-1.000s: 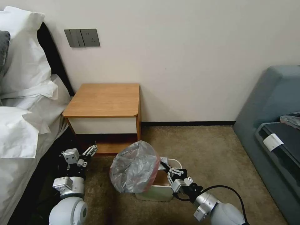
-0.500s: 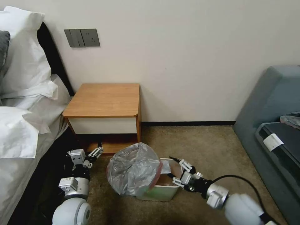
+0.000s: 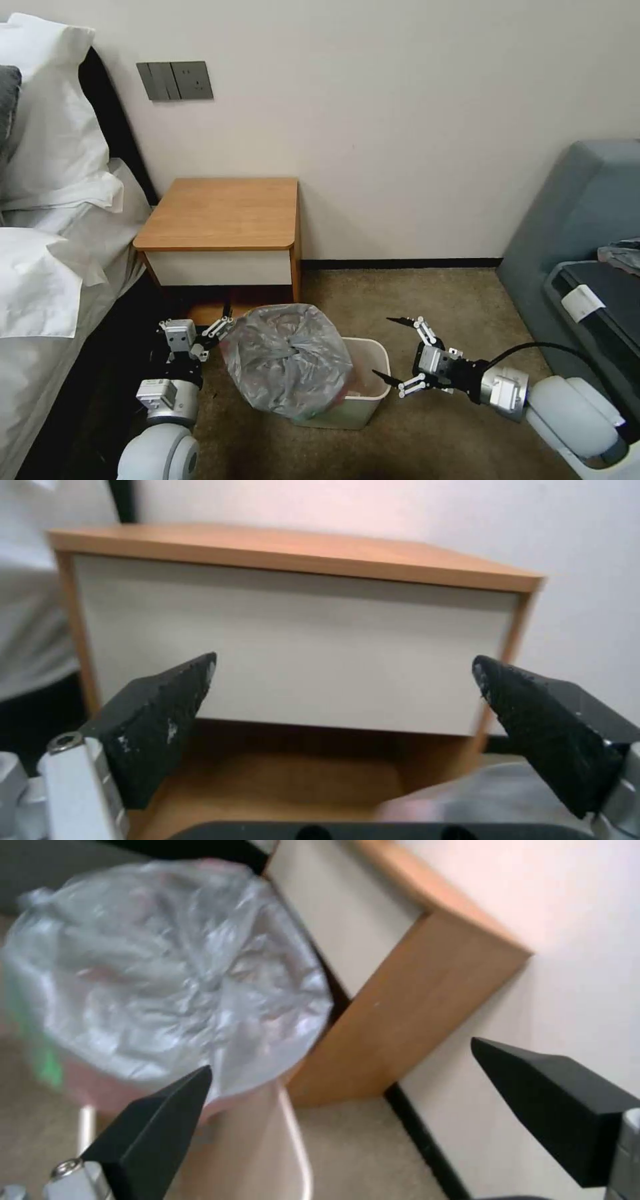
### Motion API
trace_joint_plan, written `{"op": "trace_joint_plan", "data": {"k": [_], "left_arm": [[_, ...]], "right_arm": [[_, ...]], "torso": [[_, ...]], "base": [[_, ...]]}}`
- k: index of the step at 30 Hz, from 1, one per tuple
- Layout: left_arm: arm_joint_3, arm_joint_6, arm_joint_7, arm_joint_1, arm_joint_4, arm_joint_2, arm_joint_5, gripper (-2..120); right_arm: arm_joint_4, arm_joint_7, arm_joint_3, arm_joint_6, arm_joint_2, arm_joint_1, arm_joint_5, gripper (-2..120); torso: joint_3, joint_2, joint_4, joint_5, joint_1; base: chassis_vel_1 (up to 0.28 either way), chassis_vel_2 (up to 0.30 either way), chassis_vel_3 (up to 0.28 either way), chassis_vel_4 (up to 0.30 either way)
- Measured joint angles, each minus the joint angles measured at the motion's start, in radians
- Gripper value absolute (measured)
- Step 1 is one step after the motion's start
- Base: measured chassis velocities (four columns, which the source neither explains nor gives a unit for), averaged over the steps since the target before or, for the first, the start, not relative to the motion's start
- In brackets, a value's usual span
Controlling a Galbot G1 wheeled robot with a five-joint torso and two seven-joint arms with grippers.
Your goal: Pick up the garbage bag from the table and place it over the trash can.
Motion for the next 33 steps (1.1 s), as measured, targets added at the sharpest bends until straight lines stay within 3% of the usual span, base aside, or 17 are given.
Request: {"op": "trace_joint_plan", "data": {"k": [4, 6, 7, 9, 16, 18, 19, 20, 23, 29, 33], "left_arm": [[-0.001, 0.076, 0.026, 0.02, -0.065, 0.023, -0.075, 100], [-0.006, 0.207, 0.059, 0.042, -0.146, 0.049, -0.177, 100], [-0.006, 0.207, 0.059, 0.042, -0.146, 0.049, -0.177, 100], [-0.011, 0.323, 0.085, 0.056, -0.183, 0.065, -0.216, 100], [0.024, 0.369, 0.092, 0.072, -0.142, 0.067, -0.125, 97], [0.058, 0.444, 0.07, 0.068, -0.141, 0.056, -0.106, 97], [0.071, 0.505, 0.06, 0.059, -0.142, 0.044, -0.121, 97], [0.071, 0.505, 0.06, 0.059, -0.142, 0.044, -0.121, 97], [0.09, 0.628, 0.057, 0.031, -0.131, 0.013, -0.146, 100], [0.089, 0.708, 0.073, 0.017, -0.117, -0.005, -0.151, 100], [0.078, 0.75, 0.076, 0.008, -0.12, -0.018, -0.236, 100]], "right_arm": [[0.002, 0.018, 0.013, 0.016, 0.015, -0.008, 0.008, 100], [0.0, 0.029, 0.025, 0.042, 0.045, -0.022, 0.008, 100], [0.0, 0.029, 0.025, 0.042, 0.045, -0.022, 0.008, 100], [-0.008, 0.037, 0.03, 0.068, 0.083, -0.034, 0.002, 100], [-0.012, 0.085, 0.022, 0.088, 0.129, -0.063, -0.011, 100], [-0.012, 0.101, 0.017, 0.092, 0.138, -0.072, -0.014, 100], [-0.012, 0.106, 0.014, 0.094, 0.141, -0.072, -0.016, 100], [-0.012, 0.106, 0.014, 0.094, 0.141, -0.072, -0.016, 100], [-0.01, 0.119, 0.007, 0.098, 0.145, -0.073, -0.015, 100], [-0.008, 0.128, 0.006, 0.106, 0.146, -0.082, -0.015, 100], [-0.012, 0.13, 0.006, 0.115, 0.151, -0.085, -0.016, 100]], "torso": [[0.0, 0.0, -0.0001, 0.0, 0.0], [0.0, 0.0, -0.0002, 0.0, 0.0], [0.0, 0.0, -0.0002, 0.0, 0.0], [0.0, 0.0, -0.0003, 0.0002, 0.0], [0.0, 0.0, -0.0002, -0.0002, 0.0], [0.0, 0.0, -0.0002, 0.0001, 0.0], [0.0, 0.0, -0.0003, -0.0002, 0.0], [0.0, 0.0, -0.0003, -0.0002, 0.0], [0.0, 0.0, -0.0003, 0.0, 0.0], [0.0, 0.0, -0.0003, 0.0, 0.0], [0.0, 0.0, -0.0002, 0.0, 0.0]], "base": [[0.0, 0.0, 0.0, 0.0], [0.0, 0.0, 0.0, 0.0], [0.0, 0.0, 0.0, 0.0], [0.0, 0.0, 0.0, 0.0], [0.0, 0.0, 0.0, 0.0], [0.0, 0.0, 0.0, 0.0], [0.0, 0.0, 0.0, 0.0], [0.0, 0.0, 0.0, 0.0], [0.0, 0.0, 0.0, 0.0], [0.0, 0.0, 0.0, 0.0], [0.0, 0.0, 0.0, 0.0]]}}
